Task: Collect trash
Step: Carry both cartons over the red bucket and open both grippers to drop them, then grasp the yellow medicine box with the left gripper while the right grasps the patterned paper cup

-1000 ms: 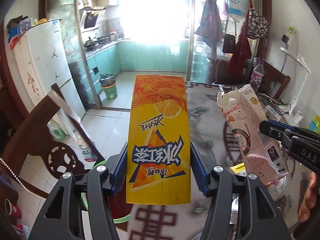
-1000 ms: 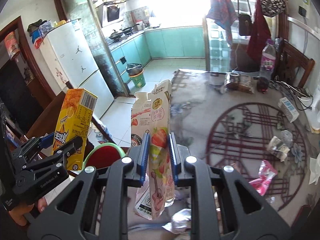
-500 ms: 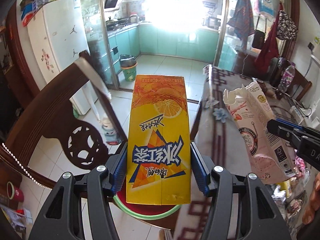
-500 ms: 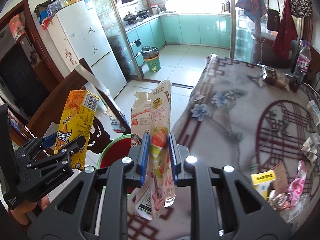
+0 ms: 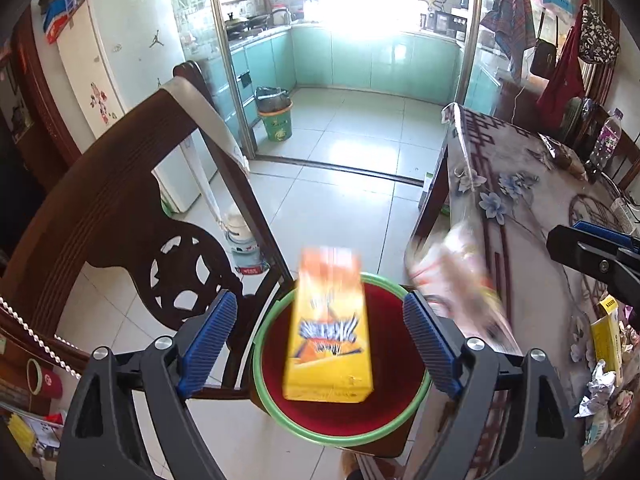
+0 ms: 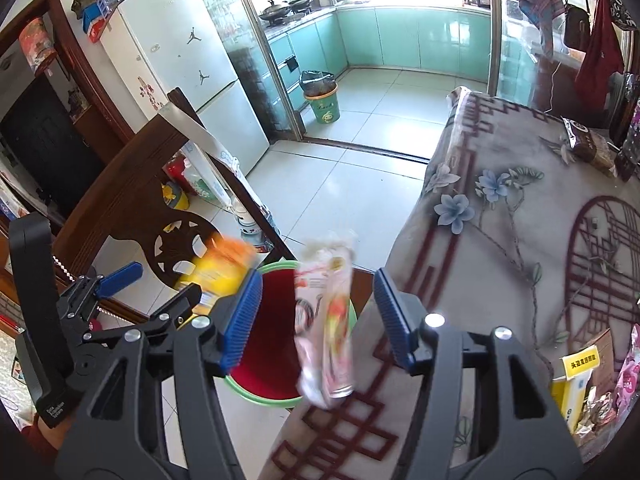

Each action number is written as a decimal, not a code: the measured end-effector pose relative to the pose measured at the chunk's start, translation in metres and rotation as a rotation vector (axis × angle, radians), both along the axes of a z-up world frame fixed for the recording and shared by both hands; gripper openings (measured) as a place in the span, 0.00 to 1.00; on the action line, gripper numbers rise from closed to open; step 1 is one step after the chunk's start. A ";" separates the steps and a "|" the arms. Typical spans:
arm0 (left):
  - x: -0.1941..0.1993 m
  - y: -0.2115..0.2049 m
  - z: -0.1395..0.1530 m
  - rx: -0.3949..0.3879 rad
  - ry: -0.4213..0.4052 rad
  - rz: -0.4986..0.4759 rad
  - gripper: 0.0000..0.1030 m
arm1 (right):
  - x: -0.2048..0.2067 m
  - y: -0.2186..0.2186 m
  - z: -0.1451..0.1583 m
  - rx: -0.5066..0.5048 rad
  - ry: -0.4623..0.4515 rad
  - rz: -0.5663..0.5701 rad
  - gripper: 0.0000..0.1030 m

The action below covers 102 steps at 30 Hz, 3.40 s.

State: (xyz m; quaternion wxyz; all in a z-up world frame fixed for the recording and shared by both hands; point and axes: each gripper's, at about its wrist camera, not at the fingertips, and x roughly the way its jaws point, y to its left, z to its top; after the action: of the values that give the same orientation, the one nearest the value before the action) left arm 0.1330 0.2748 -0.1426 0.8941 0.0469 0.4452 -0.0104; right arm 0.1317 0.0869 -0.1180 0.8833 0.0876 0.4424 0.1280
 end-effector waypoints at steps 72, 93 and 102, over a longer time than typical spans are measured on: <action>-0.060 -0.364 -0.075 -0.253 0.349 -0.293 0.30 | -0.121 -0.460 -0.061 -0.138 0.181 -0.416 0.49; -0.062 -0.338 -0.017 -0.286 0.204 -0.310 0.30 | -0.141 -0.471 -0.096 -0.003 0.264 -0.556 0.41; -0.072 -0.328 0.007 -0.264 0.143 -0.339 0.30 | -0.145 -0.430 -0.028 -0.011 0.101 -0.528 0.41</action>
State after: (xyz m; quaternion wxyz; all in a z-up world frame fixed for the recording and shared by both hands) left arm 0.0615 -0.0531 -0.1358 0.8442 0.0029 0.4879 -0.2220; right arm -0.0128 -0.3435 -0.1465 0.8635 0.2011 0.4484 -0.1137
